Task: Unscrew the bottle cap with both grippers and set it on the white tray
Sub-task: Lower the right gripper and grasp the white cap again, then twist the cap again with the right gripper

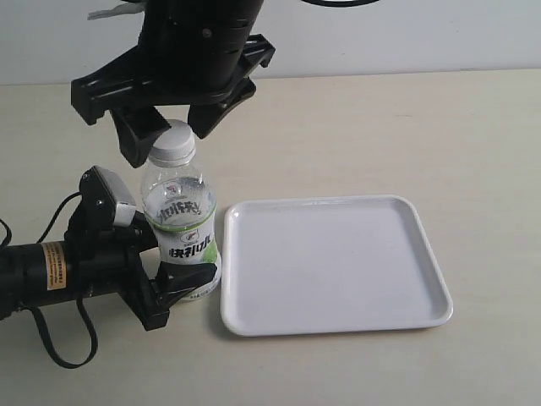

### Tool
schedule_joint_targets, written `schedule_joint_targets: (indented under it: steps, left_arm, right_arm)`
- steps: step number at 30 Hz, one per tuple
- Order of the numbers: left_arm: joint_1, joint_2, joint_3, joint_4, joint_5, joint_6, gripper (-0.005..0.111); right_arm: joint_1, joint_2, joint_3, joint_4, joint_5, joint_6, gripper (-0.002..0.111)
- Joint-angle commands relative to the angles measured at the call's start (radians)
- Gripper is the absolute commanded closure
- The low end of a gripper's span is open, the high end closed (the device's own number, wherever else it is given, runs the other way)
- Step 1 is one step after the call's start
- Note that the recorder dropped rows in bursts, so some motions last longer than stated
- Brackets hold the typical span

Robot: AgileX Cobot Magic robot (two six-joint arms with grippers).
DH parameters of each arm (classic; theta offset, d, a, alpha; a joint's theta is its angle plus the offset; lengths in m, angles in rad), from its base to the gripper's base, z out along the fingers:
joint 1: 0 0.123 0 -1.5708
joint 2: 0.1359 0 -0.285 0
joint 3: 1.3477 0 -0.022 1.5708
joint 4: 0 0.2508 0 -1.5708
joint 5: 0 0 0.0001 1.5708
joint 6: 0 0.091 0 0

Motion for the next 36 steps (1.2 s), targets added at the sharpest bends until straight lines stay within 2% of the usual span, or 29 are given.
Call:
schedule_joint_targets:
  steps: [1,4,14,18,20,24,25,28,36]
  left_arm:
    - [0.000,-0.014,-0.002,0.010,-0.026,-0.008,0.107]
    - [0.000,-0.014,-0.002,0.010,-0.026,-0.008,0.107]
    - [0.000,-0.014,-0.002,0.010,-0.026,-0.008,0.107]
    - [0.000,-0.014,-0.002,0.010,-0.026,-0.008,0.107]
    - [0.000,-0.014,-0.002,0.010,-0.026,-0.008,0.107]
    - [0.000,-0.014,-0.002,0.010,-0.026,-0.008,0.107]
    - [0.000,-0.014,-0.002,0.010,-0.026,-0.008,0.107]
    - [0.000,-0.014,-0.002,0.010,-0.026,-0.008,0.107]
    - [0.000,-0.014,-0.002,0.010,-0.026,-0.008,0.107]
  right_arm:
    - [0.003,-0.005,0.004,-0.019,-0.011,-0.006,0.041]
    - [0.003,-0.011,0.004,-0.023,-0.011,-0.006,0.041]
    - [0.003,-0.017,0.004,-0.026,-0.002,0.000,0.053]
    - [0.003,-0.017,0.004,-0.021,0.000,0.000,0.069]
    - [0.003,-0.017,0.004,-0.017,0.000,-0.011,0.081]
    - [0.003,-0.017,0.004,-0.015,0.000,-0.166,0.106]
    - [0.003,-0.017,0.004,-0.011,0.000,-0.207,0.108]
    - [0.003,-0.017,0.004,-0.008,0.000,-0.369,0.108]
    - [0.003,-0.017,0.004,-0.016,0.028,-0.963,0.108]
